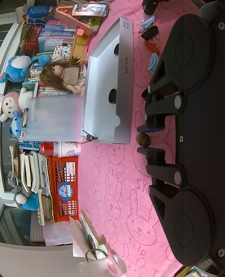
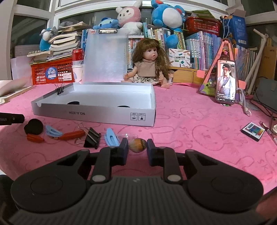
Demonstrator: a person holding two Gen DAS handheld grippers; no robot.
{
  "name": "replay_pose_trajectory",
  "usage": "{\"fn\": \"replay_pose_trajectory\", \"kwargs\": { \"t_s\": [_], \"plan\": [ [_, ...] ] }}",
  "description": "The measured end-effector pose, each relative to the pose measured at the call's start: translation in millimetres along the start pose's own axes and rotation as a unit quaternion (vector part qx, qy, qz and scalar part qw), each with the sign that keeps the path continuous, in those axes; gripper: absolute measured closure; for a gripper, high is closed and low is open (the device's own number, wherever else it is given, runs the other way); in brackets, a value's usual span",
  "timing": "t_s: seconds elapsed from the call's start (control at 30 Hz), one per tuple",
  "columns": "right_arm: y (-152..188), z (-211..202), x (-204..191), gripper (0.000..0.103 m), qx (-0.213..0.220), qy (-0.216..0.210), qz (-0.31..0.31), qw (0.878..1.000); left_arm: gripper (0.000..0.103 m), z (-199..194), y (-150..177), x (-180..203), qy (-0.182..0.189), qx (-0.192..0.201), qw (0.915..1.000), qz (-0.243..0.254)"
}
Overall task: Organize rigid objects
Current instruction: 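Carry the chestnuts into the white tray and open both tools beside the discs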
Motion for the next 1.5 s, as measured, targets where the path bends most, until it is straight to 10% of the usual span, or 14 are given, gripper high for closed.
{"fn": "replay_pose_trajectory", "kwargs": {
  "t_s": [1.5],
  "plan": [
    [-46,18,21,0.076,-0.001,0.005,0.057,0.998,0.086,15,-58,21,0.067,-0.021,0.9974,-0.011]
  ]
}}
Point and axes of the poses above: each gripper's, at about its wrist camera, not at the fingertips, and z roughly the way its jaws point, x to its right, y to its underside, the point moved 1 cm from there along z, roughly the way its jaws point, and after that the axes turned 5 degrees about -z, right-handed, at the moved point
